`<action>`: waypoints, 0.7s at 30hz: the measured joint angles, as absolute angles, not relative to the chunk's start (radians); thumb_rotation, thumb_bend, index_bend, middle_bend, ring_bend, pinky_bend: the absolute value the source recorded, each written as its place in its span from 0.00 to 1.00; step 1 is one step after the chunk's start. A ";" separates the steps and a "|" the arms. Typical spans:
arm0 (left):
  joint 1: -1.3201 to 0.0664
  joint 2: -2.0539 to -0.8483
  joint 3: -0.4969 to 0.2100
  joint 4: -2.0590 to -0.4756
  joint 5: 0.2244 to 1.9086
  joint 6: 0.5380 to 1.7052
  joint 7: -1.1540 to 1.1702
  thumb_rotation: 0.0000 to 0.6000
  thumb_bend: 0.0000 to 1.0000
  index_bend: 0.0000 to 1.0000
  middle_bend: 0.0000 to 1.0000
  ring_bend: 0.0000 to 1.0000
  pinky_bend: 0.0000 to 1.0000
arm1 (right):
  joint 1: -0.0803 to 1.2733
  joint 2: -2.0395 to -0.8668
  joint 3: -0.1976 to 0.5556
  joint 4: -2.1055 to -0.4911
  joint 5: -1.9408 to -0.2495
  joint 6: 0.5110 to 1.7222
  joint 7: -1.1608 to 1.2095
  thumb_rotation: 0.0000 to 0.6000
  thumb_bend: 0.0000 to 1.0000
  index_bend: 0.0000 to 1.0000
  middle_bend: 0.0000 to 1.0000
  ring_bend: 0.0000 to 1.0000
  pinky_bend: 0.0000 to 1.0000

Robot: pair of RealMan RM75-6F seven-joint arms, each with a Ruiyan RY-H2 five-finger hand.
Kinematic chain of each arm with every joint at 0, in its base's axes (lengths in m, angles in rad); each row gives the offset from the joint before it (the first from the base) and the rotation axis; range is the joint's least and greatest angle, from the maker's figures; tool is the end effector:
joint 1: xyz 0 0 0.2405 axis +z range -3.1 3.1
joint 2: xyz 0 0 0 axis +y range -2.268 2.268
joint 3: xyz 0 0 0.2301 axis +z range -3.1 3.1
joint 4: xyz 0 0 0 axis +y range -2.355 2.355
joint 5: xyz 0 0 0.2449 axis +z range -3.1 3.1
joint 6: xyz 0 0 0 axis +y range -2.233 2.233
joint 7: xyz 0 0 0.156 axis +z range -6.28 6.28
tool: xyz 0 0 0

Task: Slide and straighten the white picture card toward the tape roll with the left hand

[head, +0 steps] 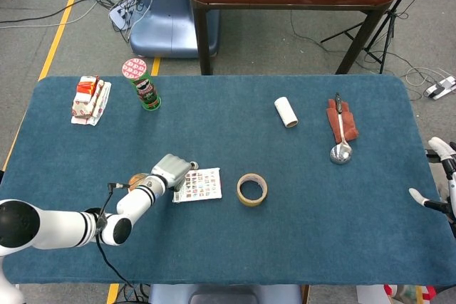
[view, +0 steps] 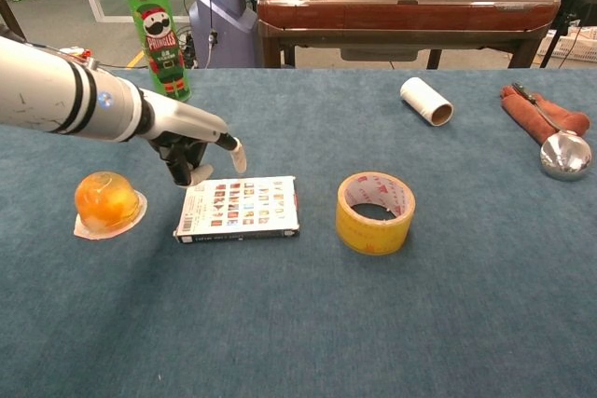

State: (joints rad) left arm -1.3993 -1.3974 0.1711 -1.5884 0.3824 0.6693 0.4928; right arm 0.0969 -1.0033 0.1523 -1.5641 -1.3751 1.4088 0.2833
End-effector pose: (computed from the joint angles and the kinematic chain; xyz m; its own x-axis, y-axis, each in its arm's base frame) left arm -0.0904 0.3624 -0.0694 0.6993 0.5229 0.4875 0.7144 -0.4853 -0.5042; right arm -0.3318 -0.2234 0.1756 0.2554 0.0727 0.9641 -0.9641 0.0945 0.2483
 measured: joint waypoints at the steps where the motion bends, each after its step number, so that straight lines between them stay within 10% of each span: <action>1: -1.394 -1.391 0.169 -1.595 0.386 0.678 0.489 1.00 0.71 0.20 1.00 1.00 1.00 | 0.096 -1.003 0.152 -1.565 -1.376 1.410 0.284 1.00 0.13 0.13 0.12 0.01 0.20; 14: -1.199 -1.154 0.180 -1.852 0.596 0.921 0.387 1.00 0.68 0.18 0.96 0.82 1.00 | 0.089 -0.999 0.146 -1.588 -1.403 1.438 0.263 1.00 0.13 0.13 0.12 0.01 0.20; 21: -0.998 -0.991 0.246 -2.022 0.837 1.154 0.387 1.00 0.58 0.19 0.60 0.59 0.91 | 0.091 -1.010 0.139 -1.598 -1.415 1.443 0.223 1.00 0.13 0.13 0.13 0.01 0.20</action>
